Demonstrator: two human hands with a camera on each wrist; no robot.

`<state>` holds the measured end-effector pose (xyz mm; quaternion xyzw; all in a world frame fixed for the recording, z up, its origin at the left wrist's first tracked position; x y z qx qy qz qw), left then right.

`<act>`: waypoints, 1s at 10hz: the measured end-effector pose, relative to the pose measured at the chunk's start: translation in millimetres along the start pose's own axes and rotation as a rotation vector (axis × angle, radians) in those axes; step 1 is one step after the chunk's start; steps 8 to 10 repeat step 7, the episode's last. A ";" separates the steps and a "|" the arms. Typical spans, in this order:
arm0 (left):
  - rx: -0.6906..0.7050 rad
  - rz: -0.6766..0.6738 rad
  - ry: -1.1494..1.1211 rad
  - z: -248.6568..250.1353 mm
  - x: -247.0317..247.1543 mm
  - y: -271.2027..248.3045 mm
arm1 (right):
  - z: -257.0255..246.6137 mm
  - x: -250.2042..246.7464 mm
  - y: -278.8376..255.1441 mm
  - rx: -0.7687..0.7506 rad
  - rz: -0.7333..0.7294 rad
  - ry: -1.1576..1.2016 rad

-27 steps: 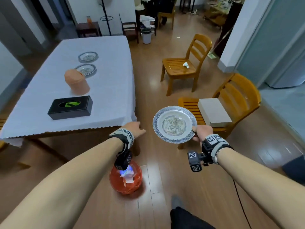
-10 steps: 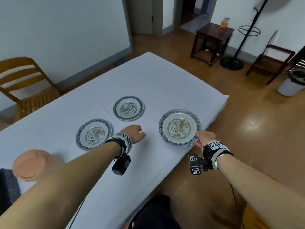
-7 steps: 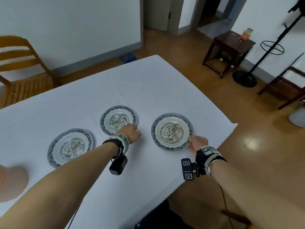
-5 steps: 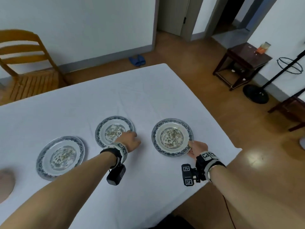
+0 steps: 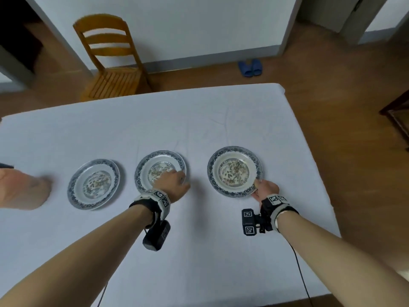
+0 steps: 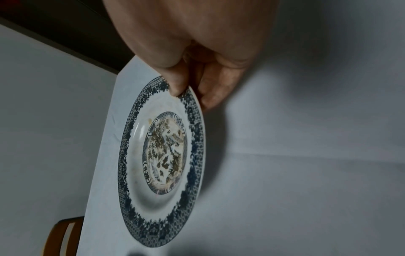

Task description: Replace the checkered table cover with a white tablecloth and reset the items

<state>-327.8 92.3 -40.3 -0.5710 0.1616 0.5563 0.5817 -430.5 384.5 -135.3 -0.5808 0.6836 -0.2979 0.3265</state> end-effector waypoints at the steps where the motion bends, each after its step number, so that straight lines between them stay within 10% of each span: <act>1: -0.047 -0.026 -0.036 5.9 12.6 -7.1 | -3.0 -5.0 18.5 -0.003 -0.037 -0.039; 5: -0.065 0.017 -0.002 36.2 -13.7 -36.2 | -41.1 -31.6 10.9 -0.238 -0.079 -0.496; 7: 0.049 0.137 0.020 61.9 -85.3 -59.0 | -122.3 -24.0 -101.9 -0.507 -0.072 -0.599; 10: 0.049 0.137 0.020 61.9 -85.3 -59.0 | -122.3 -24.0 -101.9 -0.507 -0.072 -0.599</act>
Point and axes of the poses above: each hand's wrist, its own y-axis towards the middle knuckle, its own x-axis out of the palm, z = x × y, the point moved 4 cm from there along y, towards the middle knuckle, and after that the axes turned 4 degrees about -y, right-handed, at the moved point
